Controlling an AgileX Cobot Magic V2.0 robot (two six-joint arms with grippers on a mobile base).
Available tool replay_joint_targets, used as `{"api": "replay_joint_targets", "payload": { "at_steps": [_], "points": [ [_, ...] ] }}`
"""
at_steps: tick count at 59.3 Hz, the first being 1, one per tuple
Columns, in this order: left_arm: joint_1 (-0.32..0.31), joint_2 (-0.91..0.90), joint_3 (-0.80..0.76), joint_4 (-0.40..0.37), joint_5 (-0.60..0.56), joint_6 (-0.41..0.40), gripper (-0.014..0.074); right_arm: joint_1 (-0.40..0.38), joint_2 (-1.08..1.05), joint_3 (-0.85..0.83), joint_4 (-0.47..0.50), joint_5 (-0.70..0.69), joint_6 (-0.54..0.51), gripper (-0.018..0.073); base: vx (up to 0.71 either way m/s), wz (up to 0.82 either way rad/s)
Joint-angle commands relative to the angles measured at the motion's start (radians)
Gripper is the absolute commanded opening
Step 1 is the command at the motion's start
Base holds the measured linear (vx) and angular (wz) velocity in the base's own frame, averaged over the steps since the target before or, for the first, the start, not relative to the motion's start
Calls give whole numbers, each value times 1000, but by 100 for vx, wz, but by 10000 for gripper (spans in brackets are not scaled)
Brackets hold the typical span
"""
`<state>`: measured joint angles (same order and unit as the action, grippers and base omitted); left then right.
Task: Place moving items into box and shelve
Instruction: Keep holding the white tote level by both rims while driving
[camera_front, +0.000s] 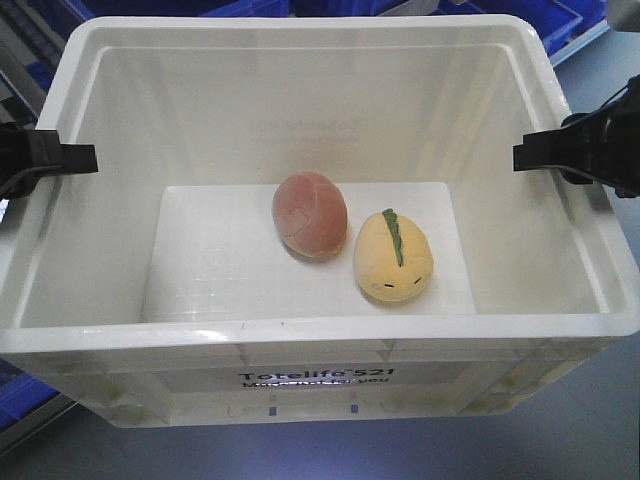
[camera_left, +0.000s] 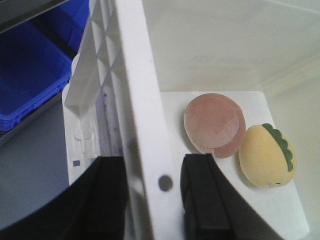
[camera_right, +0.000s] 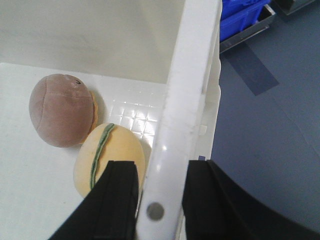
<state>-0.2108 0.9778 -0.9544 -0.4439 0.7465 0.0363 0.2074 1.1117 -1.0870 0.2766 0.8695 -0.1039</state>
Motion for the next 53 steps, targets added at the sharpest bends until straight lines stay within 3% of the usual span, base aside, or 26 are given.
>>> {"api": "replay_joint_targets", "payload": {
  "at_steps": [1,53],
  "points": [
    [-10,-27,-45,-82,-122,10,-3,1,-29,-44,78,-112,-16,-4,12,48],
    [-10,-27,-45,-82,-122,10,-3,1,-29,-44,78,-112,-16,-4,12,46]
  ]
}}
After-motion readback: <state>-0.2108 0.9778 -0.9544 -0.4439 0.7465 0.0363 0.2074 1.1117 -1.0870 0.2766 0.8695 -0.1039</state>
